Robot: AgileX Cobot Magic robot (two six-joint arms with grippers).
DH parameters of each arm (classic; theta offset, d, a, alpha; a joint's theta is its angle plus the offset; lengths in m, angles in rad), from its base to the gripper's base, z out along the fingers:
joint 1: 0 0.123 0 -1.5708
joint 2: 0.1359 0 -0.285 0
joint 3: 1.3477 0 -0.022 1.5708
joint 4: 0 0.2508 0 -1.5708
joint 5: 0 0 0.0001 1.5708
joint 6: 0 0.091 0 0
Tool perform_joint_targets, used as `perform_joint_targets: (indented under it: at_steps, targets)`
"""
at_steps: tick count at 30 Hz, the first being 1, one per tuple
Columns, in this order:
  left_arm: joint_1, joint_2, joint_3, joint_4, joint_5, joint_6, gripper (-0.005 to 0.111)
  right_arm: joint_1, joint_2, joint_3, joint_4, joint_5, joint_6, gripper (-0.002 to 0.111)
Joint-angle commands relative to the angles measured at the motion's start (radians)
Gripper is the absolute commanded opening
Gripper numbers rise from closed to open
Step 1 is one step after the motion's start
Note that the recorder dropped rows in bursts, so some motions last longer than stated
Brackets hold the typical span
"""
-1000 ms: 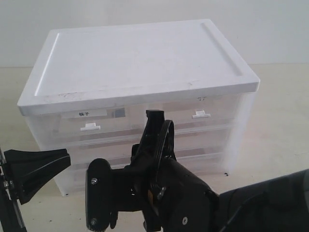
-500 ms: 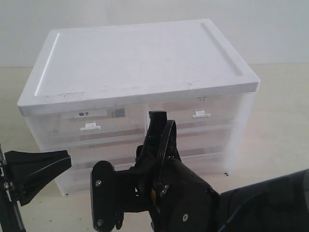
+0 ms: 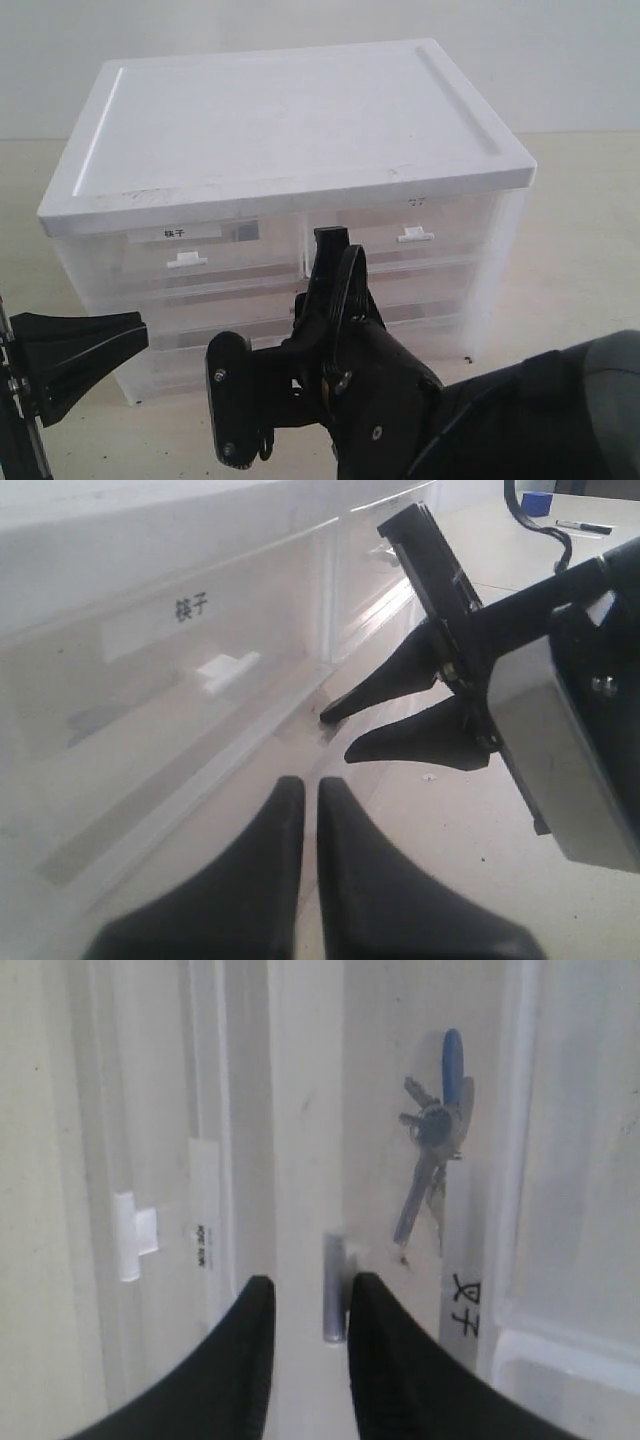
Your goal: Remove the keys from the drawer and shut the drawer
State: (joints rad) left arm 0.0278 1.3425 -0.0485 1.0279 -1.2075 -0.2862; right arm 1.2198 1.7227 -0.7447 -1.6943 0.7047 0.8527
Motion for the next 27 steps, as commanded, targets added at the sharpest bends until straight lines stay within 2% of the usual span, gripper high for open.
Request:
perform_joint_targets:
  at_steps: [1, 9, 12, 18, 21, 27]
  targets:
    - [-0.002, 0.001, 0.004, -0.001, -0.014, -0.011, 0.005, -0.013, 0.016, 0.000, -0.050, 0.005, 0.129, 0.022]
    - [-0.002, 0.001, 0.004, 0.002, -0.014, -0.011, 0.005, -0.013, 0.016, -0.005, -0.050, 0.076, 0.137, 0.019]
    - [-0.002, 0.001, 0.004, 0.007, -0.014, -0.011, 0.005, -0.013, 0.016, -0.005, -0.032, 0.076, 0.136, 0.000]
    - [-0.002, 0.001, 0.004, 0.003, -0.014, -0.011, 0.005, -0.002, 0.016, -0.005, 0.060, 0.049, 0.094, 0.000]
    - [-0.002, 0.001, 0.004, -0.005, -0.014, -0.011, 0.005, 0.044, 0.016, 0.004, 0.096, 0.056, 0.030, 0.000]
    - [-0.002, 0.001, 0.004, -0.008, -0.014, -0.011, 0.005, 0.130, -0.019, 0.026, 0.140, 0.096, 0.022, 0.000]
